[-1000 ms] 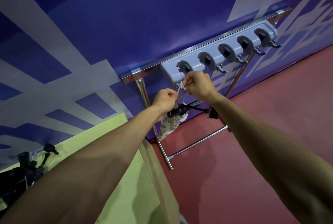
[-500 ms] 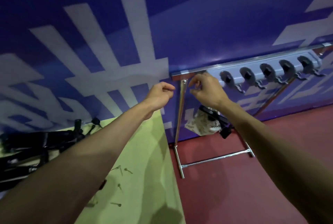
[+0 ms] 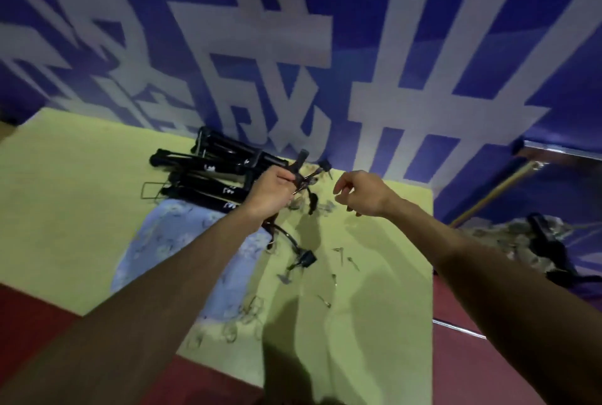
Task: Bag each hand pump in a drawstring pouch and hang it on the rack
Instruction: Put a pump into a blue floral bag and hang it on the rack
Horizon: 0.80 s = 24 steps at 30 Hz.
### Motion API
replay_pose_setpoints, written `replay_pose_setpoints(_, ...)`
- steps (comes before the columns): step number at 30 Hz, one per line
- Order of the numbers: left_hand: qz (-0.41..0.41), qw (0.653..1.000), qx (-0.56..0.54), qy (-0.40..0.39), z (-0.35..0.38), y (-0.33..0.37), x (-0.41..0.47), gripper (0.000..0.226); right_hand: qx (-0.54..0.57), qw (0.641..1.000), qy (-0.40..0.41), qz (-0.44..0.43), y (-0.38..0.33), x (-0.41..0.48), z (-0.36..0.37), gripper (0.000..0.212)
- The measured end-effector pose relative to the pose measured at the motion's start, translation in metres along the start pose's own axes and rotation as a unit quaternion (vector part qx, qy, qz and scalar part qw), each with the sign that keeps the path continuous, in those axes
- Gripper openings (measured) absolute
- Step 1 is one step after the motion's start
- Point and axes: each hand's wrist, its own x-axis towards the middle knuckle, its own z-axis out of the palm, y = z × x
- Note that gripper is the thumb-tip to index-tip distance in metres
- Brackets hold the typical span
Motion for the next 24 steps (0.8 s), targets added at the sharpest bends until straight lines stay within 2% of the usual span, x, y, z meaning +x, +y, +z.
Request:
replay_pose_setpoints(5,-0.039,0.999,0.011,0.000,-0.059,-0.081,0.002,0.025,-0.027,0.998,-0.038,0.036,-0.035,0.024,0.060,0.013)
replay_pose_setpoints(8,-0.045,0.998,0.043,-0.003,-0.072,-0.116,-0.011,0.007,-0.034,0.996,-0.053,0.057,-0.043,0.028,0.088,0.015)
replay_pose_setpoints(12,-0.054,0.990,0.121,-0.040,-0.072,-0.150,-0.019,0.009,-0.033,0.994,-0.064,0.079,-0.046,0.026,0.110,0.018)
replay_pose_setpoints(17,-0.026,0.978,0.202,-0.039,-0.049,-0.162,-0.020,0.023,-0.059,0.993,-0.061,0.088,-0.034,0.008,0.105,0.021)
replay_pose_setpoints(19,-0.009,0.964,0.261,-0.044,-0.040,-0.166,-0.022,0.037,-0.074,0.990,-0.065,0.096,-0.025,0.005,0.106,0.020)
replay_pose_setpoints(21,-0.001,0.932,0.360,-0.047,-0.031,-0.176,-0.026,0.052,-0.093,0.987,-0.073,0.106,-0.012,0.001,0.110,0.020)
replay_pose_setpoints(22,0.000,0.919,0.391,-0.044,-0.030,-0.182,-0.028,0.055,-0.104,0.986,-0.077,0.110,-0.006,-0.002,0.113,0.021)
replay_pose_setpoints(24,-0.007,0.916,0.401,-0.028,-0.027,-0.194,-0.032,0.053,-0.127,0.981,-0.090,0.111,0.008,-0.007,0.123,0.023)
